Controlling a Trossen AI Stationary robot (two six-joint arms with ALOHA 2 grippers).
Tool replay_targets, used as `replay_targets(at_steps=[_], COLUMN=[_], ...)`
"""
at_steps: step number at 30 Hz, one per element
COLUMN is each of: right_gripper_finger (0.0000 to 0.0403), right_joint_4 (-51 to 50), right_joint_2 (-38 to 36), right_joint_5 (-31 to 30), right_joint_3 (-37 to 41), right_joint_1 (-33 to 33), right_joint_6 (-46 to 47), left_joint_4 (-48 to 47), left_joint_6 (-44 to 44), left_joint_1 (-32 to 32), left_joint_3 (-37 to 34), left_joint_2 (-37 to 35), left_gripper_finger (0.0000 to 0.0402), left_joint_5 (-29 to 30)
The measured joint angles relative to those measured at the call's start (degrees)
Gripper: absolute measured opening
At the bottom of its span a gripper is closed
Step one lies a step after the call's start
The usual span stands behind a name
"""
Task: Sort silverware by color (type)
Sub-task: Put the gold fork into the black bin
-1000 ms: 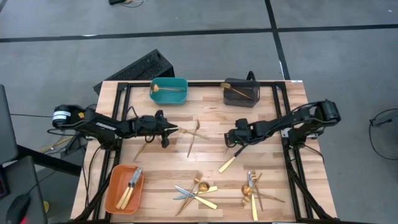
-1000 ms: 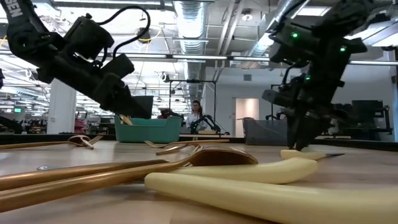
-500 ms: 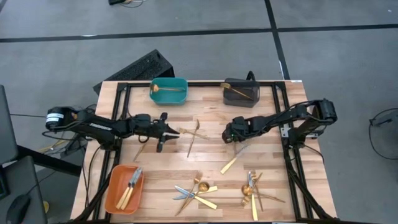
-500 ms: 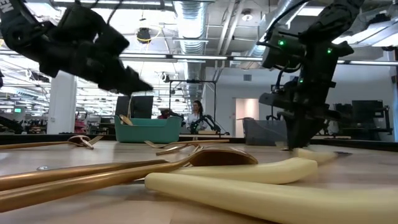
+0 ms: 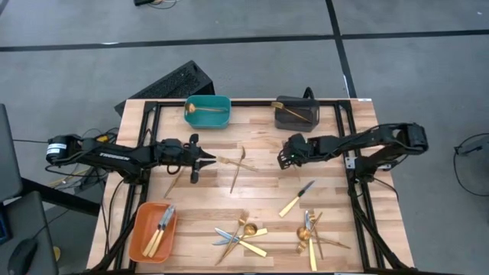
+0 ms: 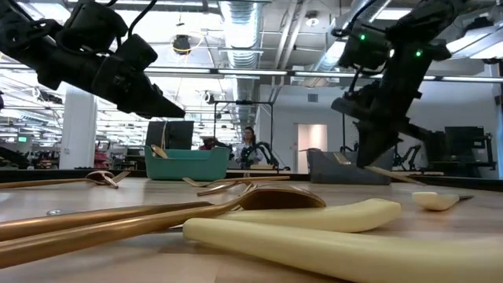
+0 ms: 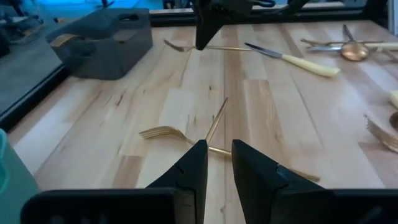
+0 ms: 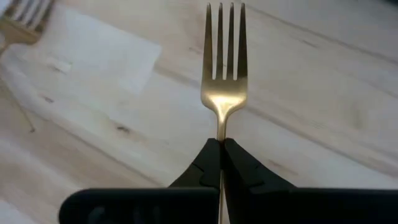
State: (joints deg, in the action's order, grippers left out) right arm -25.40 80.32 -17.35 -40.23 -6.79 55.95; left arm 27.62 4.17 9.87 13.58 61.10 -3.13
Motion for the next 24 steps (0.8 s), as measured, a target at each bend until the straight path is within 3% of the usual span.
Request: replay_targets(at_steps=[6, 12, 20, 24], right_gripper_finger=[0.0022, 0.0022, 0.0027, 0.0026], right_joint_4=[0.98, 6.09, 11.38, 10.69], right_joint_2=[-3.56, -4.10, -4.12, -4.12], right_joint_5=[-6.36, -8.84, -10.24, -17.53], right_joint_3=[0.02, -0.03, -2.77, -6.39], right_joint_1=[0.76, -0.26, -1.74, -1.58], right_joint_6=[-10.54, -24.45, -37.84, -48.22], left_joint_4=[0.02, 0.35, -0.92, -2.44], left_joint_6=[-2.28, -3.30, -5.58, -3.79], left_joint_1=[0.00, 0.00, -0.04, -0.04], left_joint_3=[0.00, 0.00, 0.02, 0.02], left_joint_2=[0.00, -0.48, -0.44, -0.39], left_gripper_finger=[0.0061, 0.0061, 0.0061, 0.0061], left_joint_5=[0.24, 5.93, 5.98, 7.85])
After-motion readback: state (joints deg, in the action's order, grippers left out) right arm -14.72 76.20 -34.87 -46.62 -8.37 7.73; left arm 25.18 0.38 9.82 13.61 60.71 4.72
